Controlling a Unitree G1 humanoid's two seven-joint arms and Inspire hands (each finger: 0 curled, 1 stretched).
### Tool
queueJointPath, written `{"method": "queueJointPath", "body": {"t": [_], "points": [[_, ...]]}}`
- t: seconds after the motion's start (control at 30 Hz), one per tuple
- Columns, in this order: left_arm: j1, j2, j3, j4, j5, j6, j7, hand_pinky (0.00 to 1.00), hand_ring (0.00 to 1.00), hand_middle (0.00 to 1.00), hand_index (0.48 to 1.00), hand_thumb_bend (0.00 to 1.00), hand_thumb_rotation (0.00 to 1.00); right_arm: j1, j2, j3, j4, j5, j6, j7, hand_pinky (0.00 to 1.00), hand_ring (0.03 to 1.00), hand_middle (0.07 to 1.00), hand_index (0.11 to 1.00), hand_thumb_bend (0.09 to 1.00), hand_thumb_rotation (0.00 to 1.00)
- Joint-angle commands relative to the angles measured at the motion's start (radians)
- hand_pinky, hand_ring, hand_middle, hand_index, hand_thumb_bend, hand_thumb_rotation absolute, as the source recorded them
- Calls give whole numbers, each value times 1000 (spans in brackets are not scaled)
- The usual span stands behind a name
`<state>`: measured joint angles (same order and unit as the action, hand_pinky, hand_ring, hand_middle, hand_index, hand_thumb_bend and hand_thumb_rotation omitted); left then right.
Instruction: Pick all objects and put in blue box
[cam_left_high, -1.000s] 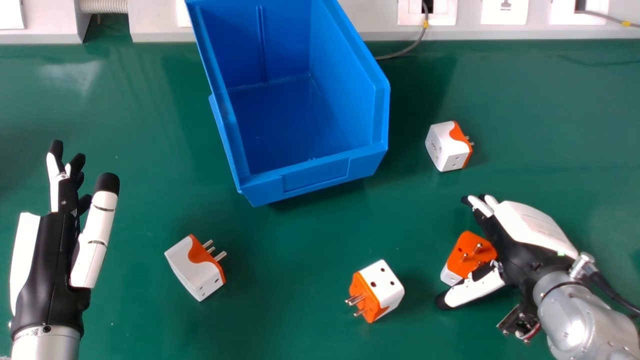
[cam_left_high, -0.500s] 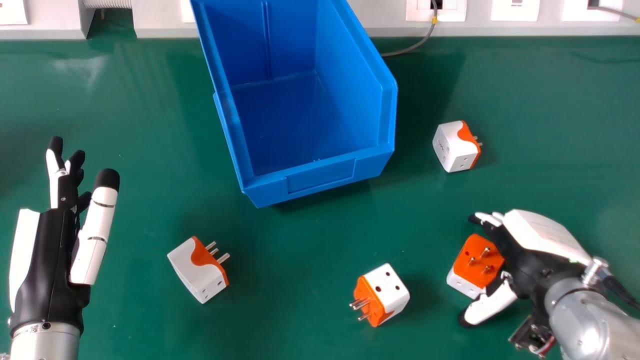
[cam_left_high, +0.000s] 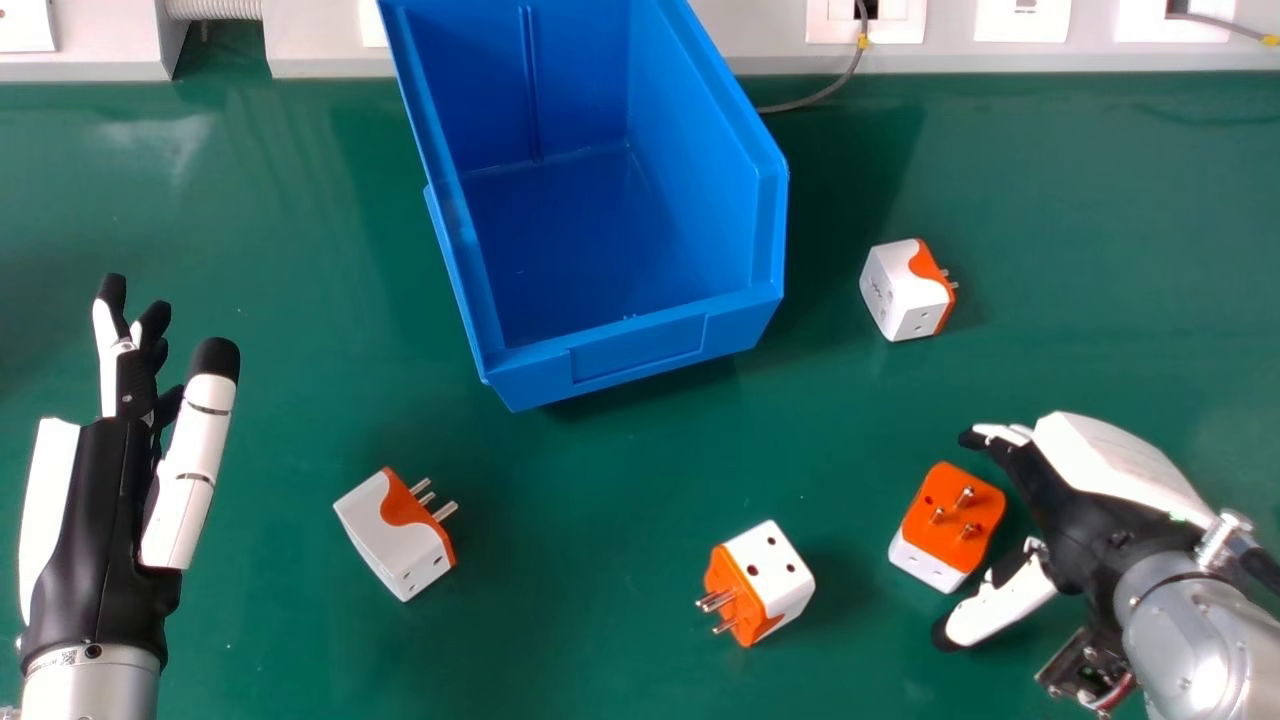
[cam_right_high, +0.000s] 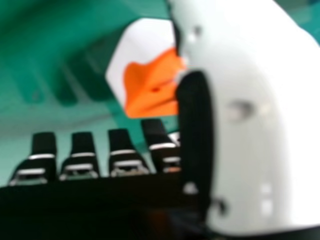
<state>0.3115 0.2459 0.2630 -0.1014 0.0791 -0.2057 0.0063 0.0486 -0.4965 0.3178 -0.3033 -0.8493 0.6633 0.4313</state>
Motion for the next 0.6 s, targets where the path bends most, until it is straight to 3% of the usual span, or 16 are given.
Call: {"method": "queueJointPath", "body": {"t": [0.0, 0.2, 0.43, 0.57], "points": [[0, 3, 9, -25, 6, -9, 4, 923, 985, 987, 983, 508, 989, -14, -2, -9, -3, -20, -8, -19, 837, 903, 907, 859, 676, 1], [0, 3, 9, -20, 4, -11, 4, 923, 984, 986, 982, 502, 988, -23, 3, -9, 19, -7, -28, -27, 825, 889, 892, 850, 676, 0], [10, -2, 7, -39, 6, -7, 5, 923, 984, 987, 982, 503, 988, -52, 27, 13, 64, -14, -44, -34, 816, 882, 884, 843, 677, 10], [16, -5, 5, -57, 6, 7, 5, 923, 985, 987, 983, 506, 988, -67, 23, 27, 100, -21, -56, -27, 818, 880, 884, 843, 677, 19]]}}
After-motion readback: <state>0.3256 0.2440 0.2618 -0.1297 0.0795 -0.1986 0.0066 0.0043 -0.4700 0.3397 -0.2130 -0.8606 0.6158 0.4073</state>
